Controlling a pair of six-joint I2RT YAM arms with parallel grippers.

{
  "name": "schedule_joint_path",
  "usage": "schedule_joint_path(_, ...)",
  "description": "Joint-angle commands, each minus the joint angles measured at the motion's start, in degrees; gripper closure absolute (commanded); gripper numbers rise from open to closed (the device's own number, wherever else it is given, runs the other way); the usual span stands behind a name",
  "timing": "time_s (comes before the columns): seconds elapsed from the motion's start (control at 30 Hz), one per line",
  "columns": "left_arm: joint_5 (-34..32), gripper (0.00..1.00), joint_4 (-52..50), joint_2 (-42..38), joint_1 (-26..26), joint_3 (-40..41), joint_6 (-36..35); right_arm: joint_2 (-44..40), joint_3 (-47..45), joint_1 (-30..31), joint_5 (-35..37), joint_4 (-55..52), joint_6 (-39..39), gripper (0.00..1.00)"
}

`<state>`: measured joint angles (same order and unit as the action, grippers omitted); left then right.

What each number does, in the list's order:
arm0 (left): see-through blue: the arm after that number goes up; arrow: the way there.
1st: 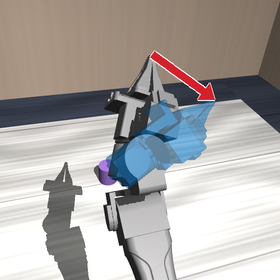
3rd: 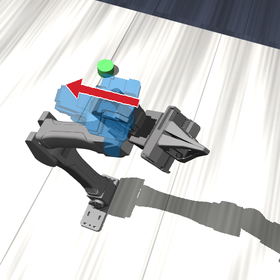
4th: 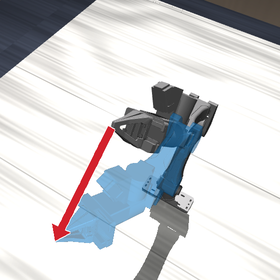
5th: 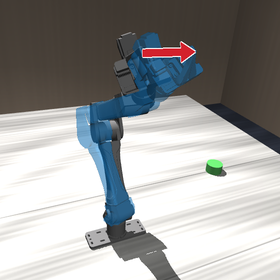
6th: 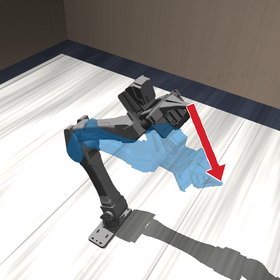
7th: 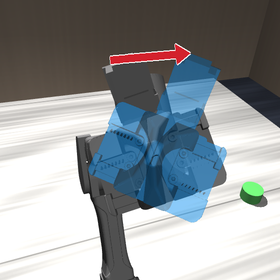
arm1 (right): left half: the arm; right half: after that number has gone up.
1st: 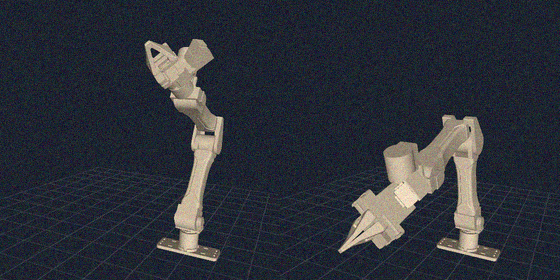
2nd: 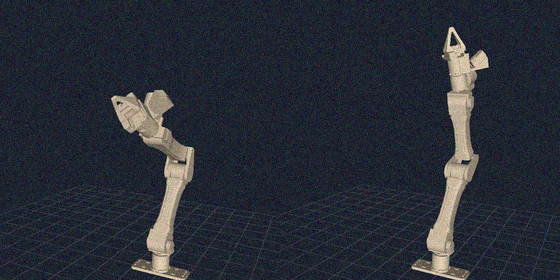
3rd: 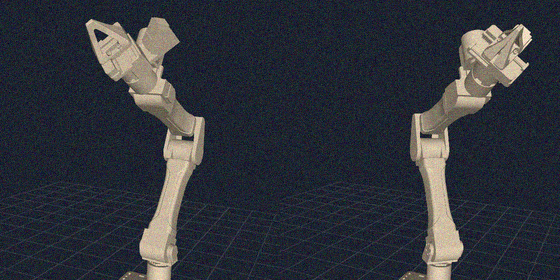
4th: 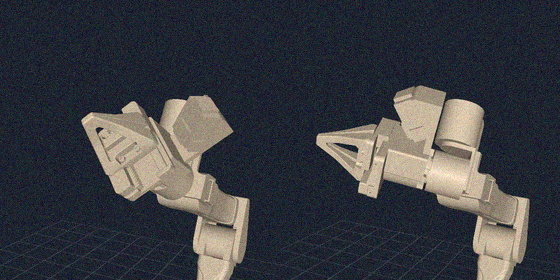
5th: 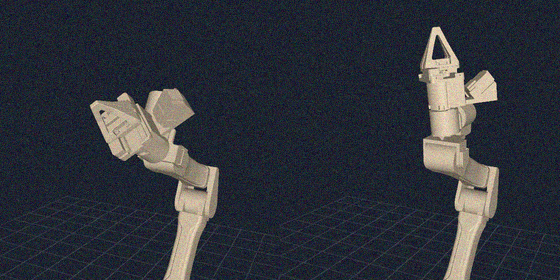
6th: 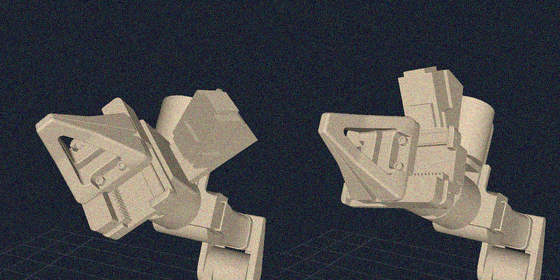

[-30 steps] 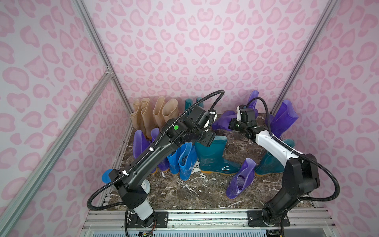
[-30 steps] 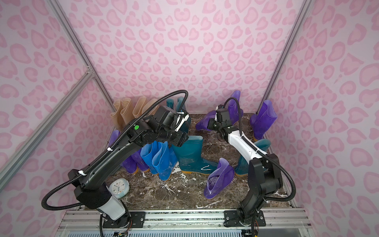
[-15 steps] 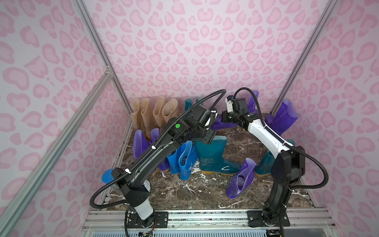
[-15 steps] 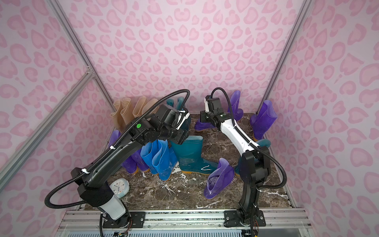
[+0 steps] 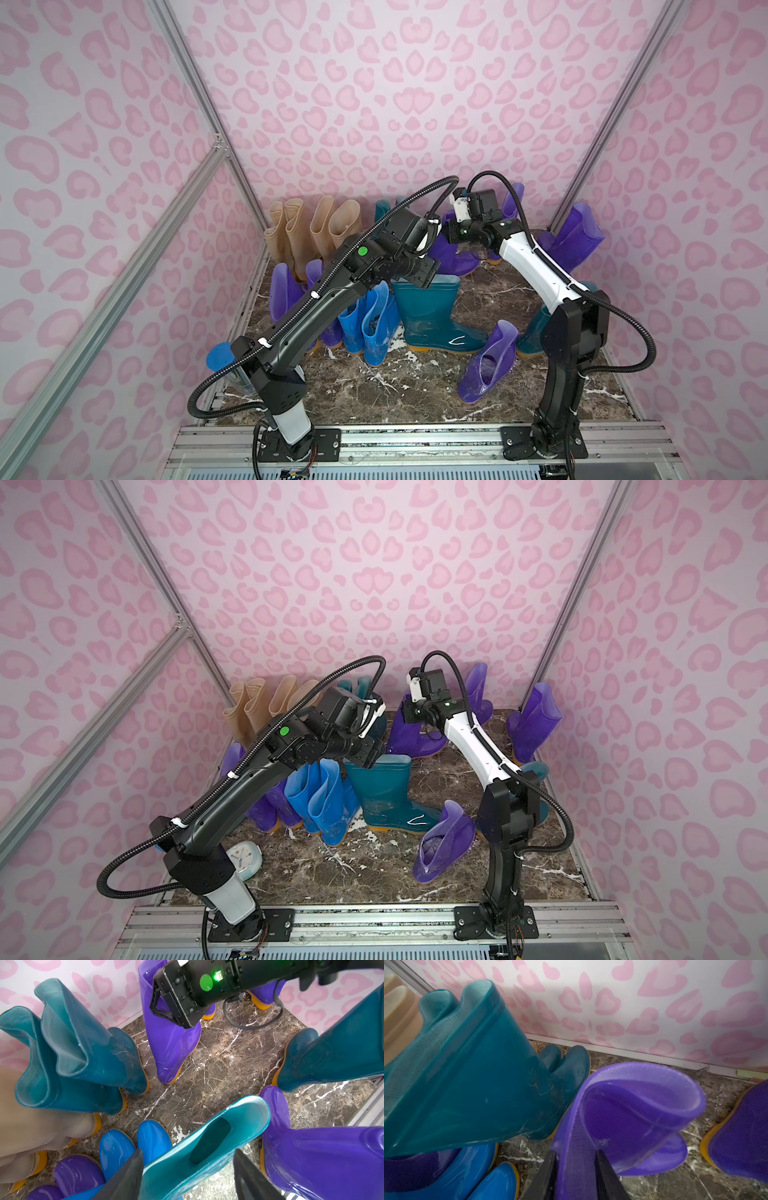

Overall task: Match and arrange rain boots in pairs
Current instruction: Adjust the rain boot at the center of the board.

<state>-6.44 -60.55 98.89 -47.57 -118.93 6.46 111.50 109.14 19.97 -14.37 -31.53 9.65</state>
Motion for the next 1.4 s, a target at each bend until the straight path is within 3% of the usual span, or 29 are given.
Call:
schedule_joint_path(0.0, -0.1, 0.29, -0.1, 0.3, 0.1, -1.1, -0.4, -1.1, 0.5, 0.1, -1.3, -0.6, 0.0, 0.57)
schedule_joint_path(0.23, -0.9, 0.2, -0.1, 3.3, 1.4, -3.7, -1.7, -10.1, -3.4, -0.8, -0.5, 2.4, 5.1, 0.39)
schedule_joint_path(0.4, 1.2, 0.16, 1.1, 6.4, 3.9, -7.0, -3.0, -22.4, -15.9, -3.6, 2.4, 12.4, 12.0, 0.36)
schedule_joint_path(0.53, 3.3, 0.06, 3.2, 9.7, 4.4, -11.2, -10.0, -29.8, -24.9, -5.8, 1.7, 16.5, 14.7, 0.33)
schedule_joint_path(0.7, 2.9, 0.02, 4.3, 16.6, 6.0, -18.5, -19.3, -36.3, -33.4, -5.9, 1.2, 17.4, 17.4, 0.31)
schedule_joint_path(0.83, 7.2, 0.02, 3.5, 22.4, 8.5, -24.5, -22.6, -43.2, -38.5, -4.3, 8.4, 16.6, 18.9, 0.3)
schedule_joint_path(0.97, 12.0, 0.0, 5.7, 24.9, 9.4, -25.2, -24.9, -48.6, -41.2, -3.8, 10.4, 15.0, 19.3, 0.3)
schedule_joint_path(1.13, 17.4, 0.12, 7.0, 28.7, 9.8, -27.5, -24.7, -51.5, -43.0, -3.7, 10.4, 13.4, 18.6, 0.3)
schedule_joint_path(1.27, 16.5, 0.24, 7.0, 30.5, 9.8, -27.6, -24.5, -52.5, -44.3, -3.7, 10.4, 14.1, 18.3, 0.3)
schedule_joint_path(1.37, 16.3, 0.44, 6.3, 31.3, 9.8, -27.4, -24.1, -52.4, -44.5, -3.7, 10.1, 14.6, 17.6, 0.3)
